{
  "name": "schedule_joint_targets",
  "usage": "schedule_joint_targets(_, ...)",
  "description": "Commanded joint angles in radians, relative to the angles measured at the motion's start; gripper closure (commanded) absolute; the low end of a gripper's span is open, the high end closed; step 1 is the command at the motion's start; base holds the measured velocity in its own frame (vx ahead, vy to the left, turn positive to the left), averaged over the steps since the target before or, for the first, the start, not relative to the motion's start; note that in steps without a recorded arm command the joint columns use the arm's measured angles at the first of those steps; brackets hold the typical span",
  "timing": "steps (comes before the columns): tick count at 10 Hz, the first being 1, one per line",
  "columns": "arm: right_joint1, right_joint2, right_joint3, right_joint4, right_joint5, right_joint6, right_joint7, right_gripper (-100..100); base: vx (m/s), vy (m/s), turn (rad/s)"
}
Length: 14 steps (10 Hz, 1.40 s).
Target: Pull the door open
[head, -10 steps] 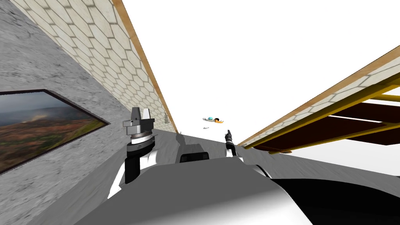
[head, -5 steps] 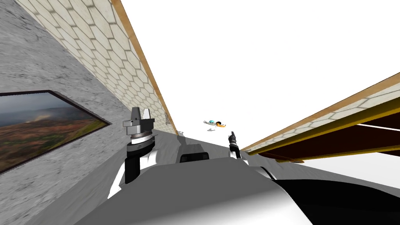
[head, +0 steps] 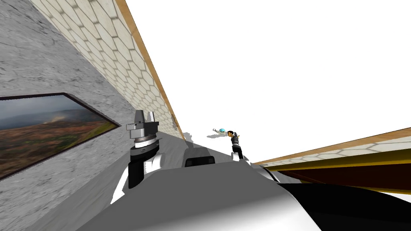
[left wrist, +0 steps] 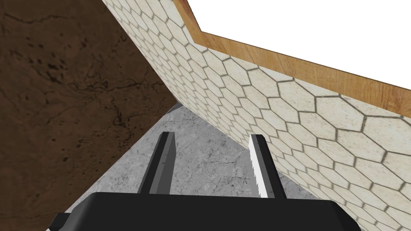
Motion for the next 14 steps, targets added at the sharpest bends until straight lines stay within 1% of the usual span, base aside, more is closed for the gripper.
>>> schedule_joint_targets(1, 0.000, 0.000, 0.000, 0.000, 0.000, 0.000, 0.000, -100, 0.065, 0.024, 0.005)
schedule_joint_targets(2, 0.000, 0.000, 0.000, 0.000, 0.000, 0.000, 0.000, 100, -0.006, 0.002, -0.006)
schedule_joint_targets(7, 0.000, 0.000, 0.000, 0.000, 0.000, 0.000, 0.000, 100, -0.013, -0.004, 0.005)
schedule_joint_targets(8, 0.029, -0.023, -0.015, 0.015, -0.003, 0.001, -0.007, 100, -0.132, -0.042, -0.167)
schedule_joint_targets(10, 0.029, -0.023, -0.015, 0.015, -0.003, 0.001, -0.007, 100, -0.110, -0.039, -0.035)
schedule_joint_targets(11, 0.029, -0.023, -0.015, -0.016, -0.003, 0.001, -0.007, 100, -0.040, -0.005, -0.001)
schedule_joint_targets(12, 0.036, -0.029, -0.019, 0.018, -0.003, 0.000, -0.010, 100, -0.031, 0.001, -0.036)
schedule_joint_targets(13, 0.053, -0.045, -0.026, 0.025, 0.002, -0.004, -0.021, 100, -0.096, 0.017, -0.123)
schedule_joint_targets(14, 0.053, -0.045, -0.026, 0.025, 0.002, -0.004, -0.021, 100, -0.100, 0.011, -0.059)
